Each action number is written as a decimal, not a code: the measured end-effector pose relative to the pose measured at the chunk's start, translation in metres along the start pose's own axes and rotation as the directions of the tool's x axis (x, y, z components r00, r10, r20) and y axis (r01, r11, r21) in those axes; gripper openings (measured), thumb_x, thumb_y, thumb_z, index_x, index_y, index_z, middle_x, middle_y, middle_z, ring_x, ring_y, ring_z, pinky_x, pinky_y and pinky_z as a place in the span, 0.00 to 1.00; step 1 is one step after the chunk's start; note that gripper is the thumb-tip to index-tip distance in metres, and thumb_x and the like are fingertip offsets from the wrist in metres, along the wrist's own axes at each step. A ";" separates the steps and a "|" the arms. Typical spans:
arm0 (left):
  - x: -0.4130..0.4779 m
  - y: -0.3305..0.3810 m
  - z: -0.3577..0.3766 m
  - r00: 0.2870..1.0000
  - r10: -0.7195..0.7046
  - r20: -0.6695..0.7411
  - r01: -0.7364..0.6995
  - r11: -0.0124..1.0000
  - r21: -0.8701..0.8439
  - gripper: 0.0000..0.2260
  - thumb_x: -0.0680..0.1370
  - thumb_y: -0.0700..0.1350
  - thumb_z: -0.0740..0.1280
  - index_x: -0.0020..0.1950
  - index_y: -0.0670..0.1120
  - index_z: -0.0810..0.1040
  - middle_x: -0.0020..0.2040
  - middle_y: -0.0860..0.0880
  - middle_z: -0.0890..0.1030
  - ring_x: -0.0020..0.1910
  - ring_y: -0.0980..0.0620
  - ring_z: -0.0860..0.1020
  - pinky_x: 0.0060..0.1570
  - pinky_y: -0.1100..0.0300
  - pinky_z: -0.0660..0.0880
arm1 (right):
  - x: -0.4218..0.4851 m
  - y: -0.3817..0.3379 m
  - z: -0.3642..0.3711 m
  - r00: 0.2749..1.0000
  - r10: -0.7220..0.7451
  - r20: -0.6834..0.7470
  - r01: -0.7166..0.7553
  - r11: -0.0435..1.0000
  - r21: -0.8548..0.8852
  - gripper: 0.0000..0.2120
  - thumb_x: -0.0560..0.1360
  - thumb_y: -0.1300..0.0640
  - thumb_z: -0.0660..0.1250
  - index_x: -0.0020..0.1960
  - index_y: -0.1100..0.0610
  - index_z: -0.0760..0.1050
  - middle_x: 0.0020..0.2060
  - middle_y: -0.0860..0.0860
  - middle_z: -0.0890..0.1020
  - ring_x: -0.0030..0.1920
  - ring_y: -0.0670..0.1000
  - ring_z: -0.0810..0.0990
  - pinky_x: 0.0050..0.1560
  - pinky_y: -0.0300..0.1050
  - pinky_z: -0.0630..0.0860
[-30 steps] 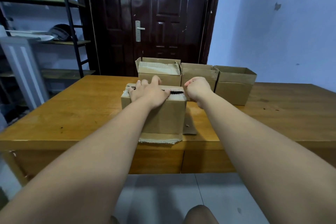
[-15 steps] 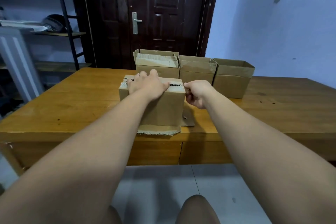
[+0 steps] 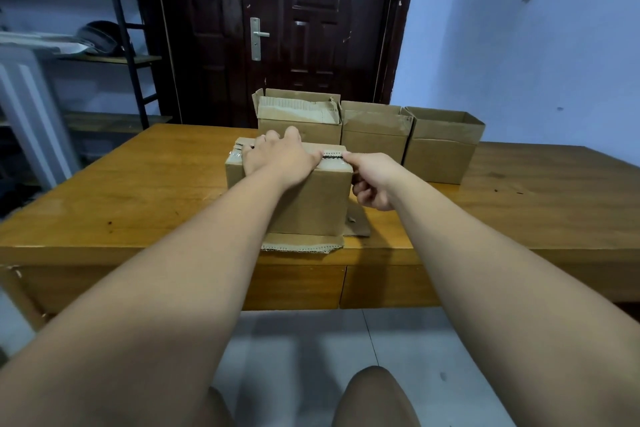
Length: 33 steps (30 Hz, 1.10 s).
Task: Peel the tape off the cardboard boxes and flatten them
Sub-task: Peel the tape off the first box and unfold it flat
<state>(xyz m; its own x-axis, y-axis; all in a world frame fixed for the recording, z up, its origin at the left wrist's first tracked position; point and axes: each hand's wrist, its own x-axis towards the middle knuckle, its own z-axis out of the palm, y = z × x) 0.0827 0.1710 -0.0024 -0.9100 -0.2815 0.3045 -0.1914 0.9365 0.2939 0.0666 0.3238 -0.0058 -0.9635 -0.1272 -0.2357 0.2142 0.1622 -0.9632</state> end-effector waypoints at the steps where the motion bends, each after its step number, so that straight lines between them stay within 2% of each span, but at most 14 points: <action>1: -0.001 0.000 -0.001 1.000 0.000 0.002 0.000 1.000 -0.002 0.24 0.75 0.66 0.55 0.61 0.51 0.70 0.63 0.44 0.73 0.63 0.42 0.70 0.62 0.44 0.66 | -0.001 -0.001 -0.001 1.000 -0.007 0.008 0.008 1.000 -0.020 0.12 0.80 0.49 0.61 0.42 0.55 0.72 0.30 0.49 0.65 0.26 0.45 0.59 0.22 0.35 0.55; 4: -0.002 0.000 -0.001 1.000 0.004 0.000 -0.004 1.000 -0.003 0.23 0.75 0.66 0.55 0.61 0.51 0.70 0.63 0.44 0.73 0.63 0.42 0.70 0.63 0.44 0.66 | -0.002 0.000 -0.004 0.998 -0.049 0.037 0.050 0.999 -0.018 0.13 0.81 0.49 0.60 0.41 0.55 0.71 0.29 0.49 0.64 0.26 0.46 0.59 0.24 0.36 0.55; 8: -0.003 0.000 -0.001 1.000 0.006 -0.003 -0.006 1.000 -0.003 0.23 0.76 0.65 0.55 0.61 0.51 0.70 0.64 0.44 0.73 0.64 0.43 0.70 0.63 0.45 0.65 | 0.001 0.014 -0.003 0.992 -0.121 0.042 0.117 0.989 0.093 0.13 0.81 0.48 0.59 0.45 0.55 0.75 0.27 0.48 0.66 0.27 0.45 0.61 0.25 0.36 0.58; 12: -0.003 0.000 -0.002 1.000 0.004 -0.013 -0.004 1.000 -0.004 0.23 0.76 0.65 0.55 0.61 0.51 0.70 0.63 0.44 0.73 0.63 0.43 0.70 0.63 0.44 0.65 | 0.002 0.028 0.000 0.988 -0.152 0.032 0.134 0.938 0.321 0.11 0.82 0.55 0.56 0.43 0.55 0.72 0.24 0.47 0.66 0.25 0.45 0.62 0.24 0.36 0.58; 18: -0.003 0.000 -0.002 1.000 -0.004 -0.006 0.004 1.000 0.002 0.23 0.76 0.65 0.55 0.62 0.51 0.70 0.64 0.43 0.73 0.63 0.42 0.70 0.62 0.44 0.66 | 0.002 0.044 0.004 0.991 -0.133 0.036 0.096 0.856 0.508 0.11 0.78 0.63 0.54 0.41 0.55 0.71 0.21 0.46 0.64 0.22 0.44 0.60 0.20 0.35 0.55; 21: -0.002 0.000 -0.002 1.000 0.001 0.003 -0.001 1.000 0.007 0.23 0.76 0.64 0.54 0.62 0.51 0.70 0.64 0.43 0.73 0.63 0.41 0.70 0.61 0.44 0.66 | 0.002 0.047 0.004 0.987 -0.160 0.013 0.139 0.894 0.425 0.11 0.79 0.64 0.55 0.41 0.55 0.71 0.25 0.48 0.66 0.23 0.44 0.61 0.21 0.35 0.56; 25: -0.002 0.001 -0.002 1.000 0.001 0.004 -0.001 1.000 0.005 0.22 0.76 0.64 0.54 0.61 0.50 0.70 0.63 0.43 0.73 0.62 0.41 0.70 0.60 0.44 0.66 | 0.002 0.048 0.002 0.979 -0.206 0.011 0.192 0.930 0.313 0.11 0.82 0.60 0.58 0.41 0.54 0.72 0.30 0.49 0.69 0.26 0.45 0.63 0.24 0.36 0.59; 28: -0.003 0.001 -0.002 1.000 -0.013 0.006 0.013 1.000 -0.002 0.22 0.75 0.63 0.54 0.61 0.51 0.70 0.63 0.43 0.73 0.62 0.42 0.70 0.60 0.45 0.66 | 0.002 0.043 0.001 0.980 -0.199 0.021 0.192 0.965 0.180 0.12 0.82 0.60 0.56 0.41 0.55 0.71 0.28 0.49 0.67 0.27 0.46 0.63 0.25 0.37 0.59; 33: -0.002 0.001 0.000 0.999 -0.037 -0.003 0.037 0.999 -0.006 0.22 0.75 0.63 0.55 0.61 0.51 0.70 0.63 0.44 0.73 0.62 0.42 0.70 0.61 0.45 0.66 | -0.001 0.025 -0.013 0.987 -0.158 0.031 0.143 0.946 0.291 0.11 0.79 0.61 0.56 0.38 0.57 0.71 0.25 0.49 0.67 0.27 0.47 0.63 0.22 0.36 0.58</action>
<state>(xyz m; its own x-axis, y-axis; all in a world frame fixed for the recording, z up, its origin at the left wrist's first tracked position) 0.0840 0.1727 -0.0024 -0.9012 -0.3162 0.2963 -0.2222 0.9243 0.3104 0.0712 0.3405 -0.0275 -0.9798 -0.1814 -0.0839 0.1119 -0.1497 -0.9824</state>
